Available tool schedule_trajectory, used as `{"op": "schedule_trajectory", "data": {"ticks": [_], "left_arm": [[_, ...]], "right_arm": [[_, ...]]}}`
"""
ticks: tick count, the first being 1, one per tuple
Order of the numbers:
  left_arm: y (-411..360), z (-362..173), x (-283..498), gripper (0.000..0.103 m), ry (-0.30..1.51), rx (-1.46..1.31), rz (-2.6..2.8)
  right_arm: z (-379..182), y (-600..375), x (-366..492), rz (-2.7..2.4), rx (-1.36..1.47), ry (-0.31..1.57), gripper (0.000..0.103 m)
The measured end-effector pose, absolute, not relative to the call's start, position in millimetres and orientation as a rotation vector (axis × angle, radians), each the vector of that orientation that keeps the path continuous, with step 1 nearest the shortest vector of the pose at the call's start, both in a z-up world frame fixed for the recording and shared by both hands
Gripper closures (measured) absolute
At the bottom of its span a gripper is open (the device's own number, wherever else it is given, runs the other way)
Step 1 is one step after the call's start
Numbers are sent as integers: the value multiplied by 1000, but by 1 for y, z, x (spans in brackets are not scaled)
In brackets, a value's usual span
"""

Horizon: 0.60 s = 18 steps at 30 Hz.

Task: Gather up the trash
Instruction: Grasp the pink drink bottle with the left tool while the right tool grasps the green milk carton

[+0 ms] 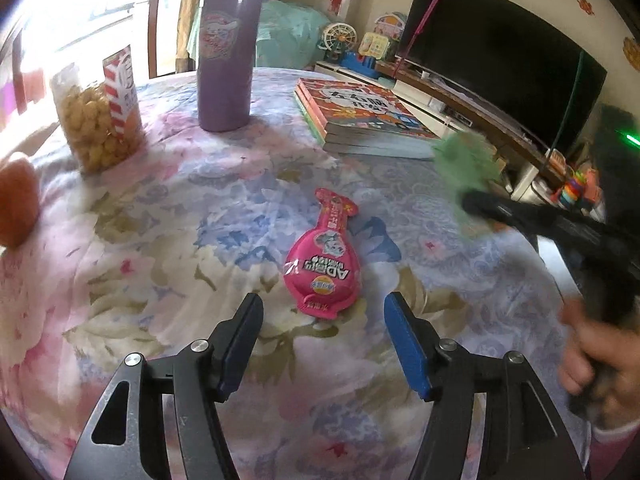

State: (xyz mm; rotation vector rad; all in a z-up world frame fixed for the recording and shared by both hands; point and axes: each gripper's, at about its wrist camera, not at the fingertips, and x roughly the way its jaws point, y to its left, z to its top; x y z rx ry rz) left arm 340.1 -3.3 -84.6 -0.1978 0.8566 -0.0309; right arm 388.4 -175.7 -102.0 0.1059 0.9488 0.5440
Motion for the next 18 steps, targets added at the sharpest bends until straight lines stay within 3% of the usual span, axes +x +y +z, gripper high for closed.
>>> {"op": "schedule_trajectory", "data": {"ticks": [7,10,12,18], "left_arm": [[-10,-89,358,40,861,-146,-15],[-10,-92,367,46,870,-143,-11],[-9,-95,370,58,873,-146,-10],[-7,-92,361,59,856,-171,-11]], "right_arm": [[-106,-207,347,513,104,1040,53],[-115,-207,344,491,109,1034,53],[-115,-206,342,480,107,1005,53],[-117,-202,336,442,88,936,52]]}}
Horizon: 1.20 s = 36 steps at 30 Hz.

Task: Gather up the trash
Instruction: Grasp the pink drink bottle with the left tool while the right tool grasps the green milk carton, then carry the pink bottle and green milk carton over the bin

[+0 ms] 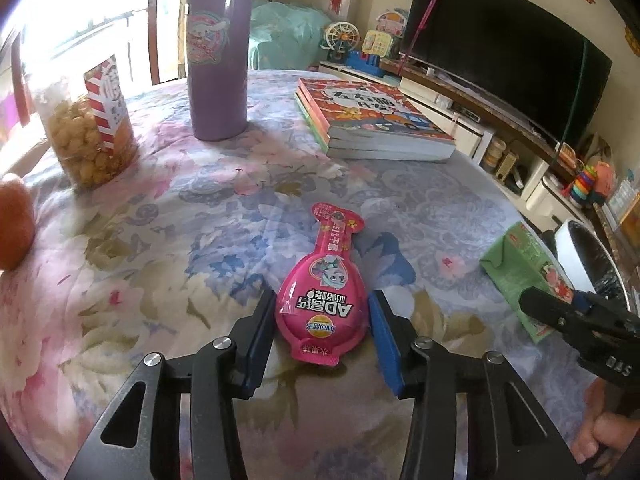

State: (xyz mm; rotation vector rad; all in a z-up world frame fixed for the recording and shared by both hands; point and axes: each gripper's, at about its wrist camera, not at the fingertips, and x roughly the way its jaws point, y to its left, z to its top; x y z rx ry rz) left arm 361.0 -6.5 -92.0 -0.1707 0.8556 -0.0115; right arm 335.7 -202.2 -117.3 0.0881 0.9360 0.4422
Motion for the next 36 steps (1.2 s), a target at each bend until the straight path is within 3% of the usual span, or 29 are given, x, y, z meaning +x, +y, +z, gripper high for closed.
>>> {"op": "schedule_trajectory", "data": {"ticks": [7,11,26,36], "left_arm": [[-7,-85,322,59,852,-223,-58],[-11,-79,298,59,845,-245,-86],[-46,-59,237,59,822,-202,-167],[-54,-57,224,59,831,-188,-159]], "right_arm": [[-116,-198,335,427,46,916,50],[-115,-193,329,440,31,923,54],[-91,-234,245,461,202,888,54],[-112,-229,233,461,125,966,51]]}}
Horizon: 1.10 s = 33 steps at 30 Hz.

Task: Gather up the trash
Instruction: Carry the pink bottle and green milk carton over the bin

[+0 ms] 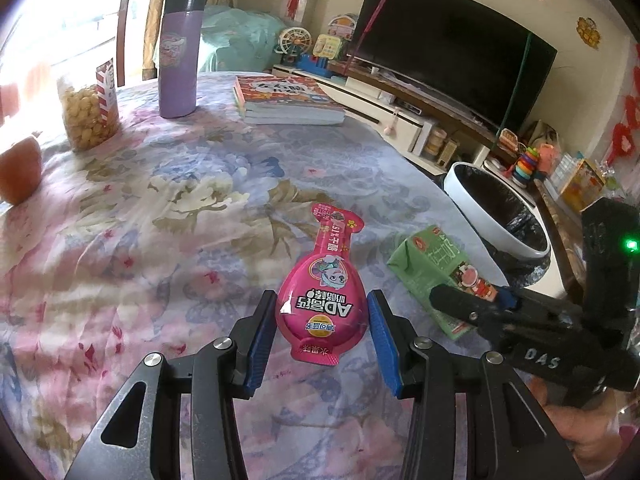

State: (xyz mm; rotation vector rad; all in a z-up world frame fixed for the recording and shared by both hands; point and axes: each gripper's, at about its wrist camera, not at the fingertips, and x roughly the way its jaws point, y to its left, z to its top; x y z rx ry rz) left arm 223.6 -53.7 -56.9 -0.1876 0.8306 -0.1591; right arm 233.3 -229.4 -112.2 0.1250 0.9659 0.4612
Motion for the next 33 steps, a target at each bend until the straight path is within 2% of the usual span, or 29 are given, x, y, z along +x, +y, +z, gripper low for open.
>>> {"op": "schedule_trajectory", "data": {"ticks": [33], "left_arm": [[-143,-32,237,59,800,-50,-334]], "right_arm": [[-62,-322,206,338,268,812,54]]}}
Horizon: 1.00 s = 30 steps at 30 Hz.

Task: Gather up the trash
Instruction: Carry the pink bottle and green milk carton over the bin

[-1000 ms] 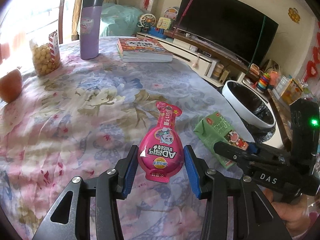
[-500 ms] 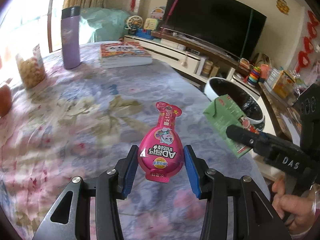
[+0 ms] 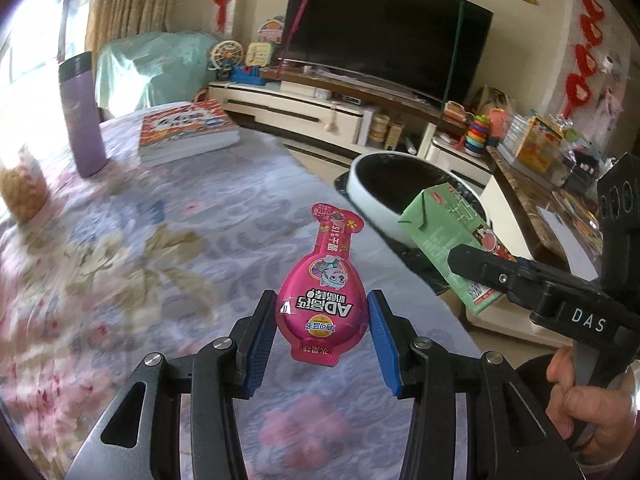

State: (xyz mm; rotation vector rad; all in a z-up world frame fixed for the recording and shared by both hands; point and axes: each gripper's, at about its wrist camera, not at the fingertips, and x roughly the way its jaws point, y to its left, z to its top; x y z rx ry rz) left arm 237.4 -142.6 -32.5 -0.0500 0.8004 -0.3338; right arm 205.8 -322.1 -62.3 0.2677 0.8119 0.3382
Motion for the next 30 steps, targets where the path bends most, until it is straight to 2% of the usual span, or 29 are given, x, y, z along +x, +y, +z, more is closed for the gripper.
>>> {"op": "schedule_trajectory", "data": {"ticks": [30], "left_arm": [[-205,-28,273,59,786,31,-431]], "right_arm": [[-57,-392,211,217,343,771,54]]}}
